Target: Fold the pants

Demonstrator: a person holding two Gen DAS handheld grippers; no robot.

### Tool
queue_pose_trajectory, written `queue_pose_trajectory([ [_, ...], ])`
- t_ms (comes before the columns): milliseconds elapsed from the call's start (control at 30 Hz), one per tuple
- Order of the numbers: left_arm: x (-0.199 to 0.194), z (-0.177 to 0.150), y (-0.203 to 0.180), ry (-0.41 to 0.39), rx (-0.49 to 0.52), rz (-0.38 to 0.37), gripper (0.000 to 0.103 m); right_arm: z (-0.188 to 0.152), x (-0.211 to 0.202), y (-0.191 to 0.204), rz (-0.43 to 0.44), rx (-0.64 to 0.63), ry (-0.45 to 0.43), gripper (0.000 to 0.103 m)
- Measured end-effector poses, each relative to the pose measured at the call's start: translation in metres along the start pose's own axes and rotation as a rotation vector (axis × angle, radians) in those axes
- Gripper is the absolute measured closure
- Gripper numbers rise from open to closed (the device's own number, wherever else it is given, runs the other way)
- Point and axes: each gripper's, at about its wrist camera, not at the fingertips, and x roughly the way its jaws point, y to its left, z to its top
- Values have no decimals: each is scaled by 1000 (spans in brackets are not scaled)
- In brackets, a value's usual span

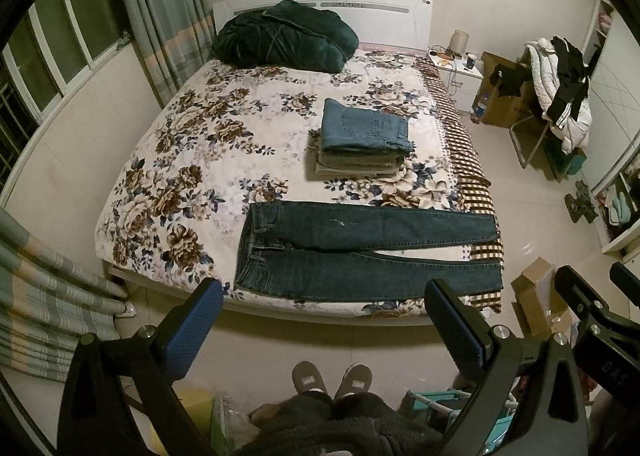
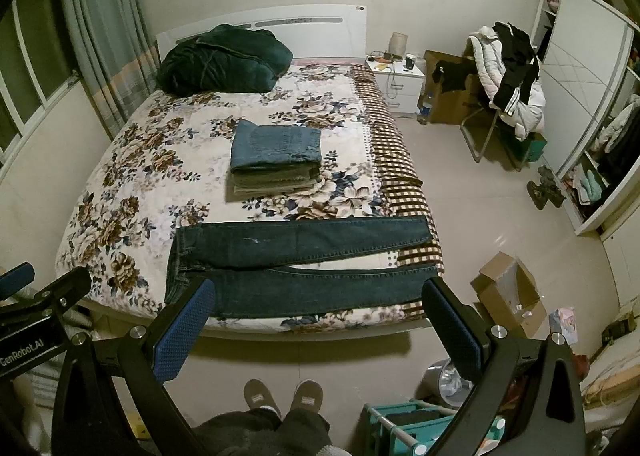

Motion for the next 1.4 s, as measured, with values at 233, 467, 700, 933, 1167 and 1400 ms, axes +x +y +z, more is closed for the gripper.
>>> queue_pose_trajectory([
  [233,0,-2,1,-3,1,-1,0,-1,2,-2,1,1,1,0],
  [467,-2,14,-3,-2,-14,15,0,11,-2,3,11,9,14,0],
  [700,68,42,7,-24,-114,125,0,24,85,-28,1,64,41,0],
  [933,195,80,24,118,-174,208,0,56,221,-63,-62,164,124,0],
  [1167,378,117,52,347,-274,253,0,81,416,-113,-80,376,285,0],
  [1400,566,134,83,546,-400,274,0,88,645,-168,-132,578,476,0],
])
